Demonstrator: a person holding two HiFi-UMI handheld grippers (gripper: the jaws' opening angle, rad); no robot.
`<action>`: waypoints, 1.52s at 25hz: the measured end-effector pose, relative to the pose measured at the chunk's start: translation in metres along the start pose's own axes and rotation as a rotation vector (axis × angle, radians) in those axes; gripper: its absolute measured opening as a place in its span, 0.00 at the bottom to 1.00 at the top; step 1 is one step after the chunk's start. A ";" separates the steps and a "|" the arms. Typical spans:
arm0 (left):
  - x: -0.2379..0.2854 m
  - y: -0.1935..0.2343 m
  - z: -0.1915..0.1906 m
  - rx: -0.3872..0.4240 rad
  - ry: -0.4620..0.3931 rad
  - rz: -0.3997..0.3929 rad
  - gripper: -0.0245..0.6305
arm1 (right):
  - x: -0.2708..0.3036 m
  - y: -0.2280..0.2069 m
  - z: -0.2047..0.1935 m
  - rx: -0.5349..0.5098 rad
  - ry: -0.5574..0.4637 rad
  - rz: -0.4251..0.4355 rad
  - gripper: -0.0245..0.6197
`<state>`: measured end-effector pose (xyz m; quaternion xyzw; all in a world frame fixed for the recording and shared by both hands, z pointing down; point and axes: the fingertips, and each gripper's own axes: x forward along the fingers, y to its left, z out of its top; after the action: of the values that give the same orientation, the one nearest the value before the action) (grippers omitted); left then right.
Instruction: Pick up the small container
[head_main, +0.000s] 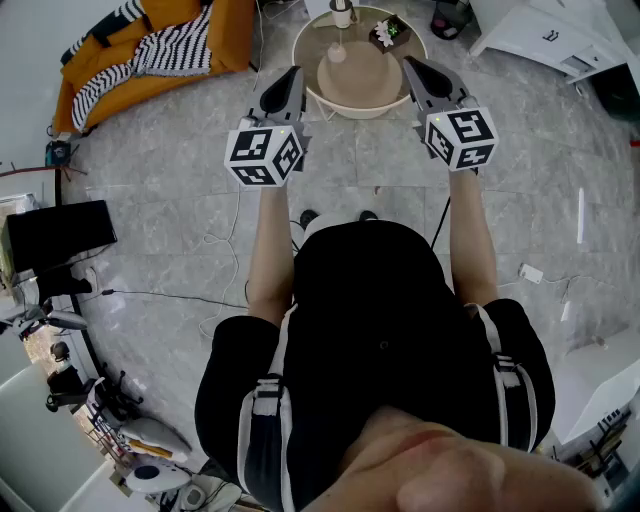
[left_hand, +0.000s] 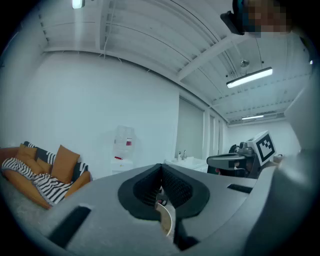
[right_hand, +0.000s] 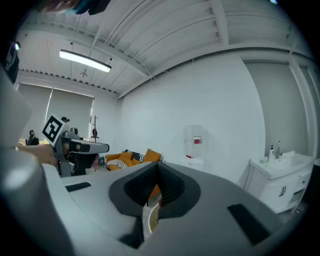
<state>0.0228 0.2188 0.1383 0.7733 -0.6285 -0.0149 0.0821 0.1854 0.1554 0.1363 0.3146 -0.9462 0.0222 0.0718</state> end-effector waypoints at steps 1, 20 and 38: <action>0.000 -0.001 0.000 0.000 0.001 0.003 0.07 | -0.001 -0.001 0.001 -0.002 -0.003 -0.001 0.04; 0.004 -0.009 -0.015 0.005 0.039 0.027 0.07 | 0.006 -0.004 -0.003 0.033 -0.038 0.041 0.04; 0.132 0.115 -0.001 0.016 0.046 -0.104 0.07 | 0.148 -0.052 0.010 0.034 0.012 -0.075 0.04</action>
<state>-0.0607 0.0674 0.1662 0.8056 -0.5857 0.0036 0.0896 0.0987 0.0252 0.1479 0.3509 -0.9328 0.0376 0.0728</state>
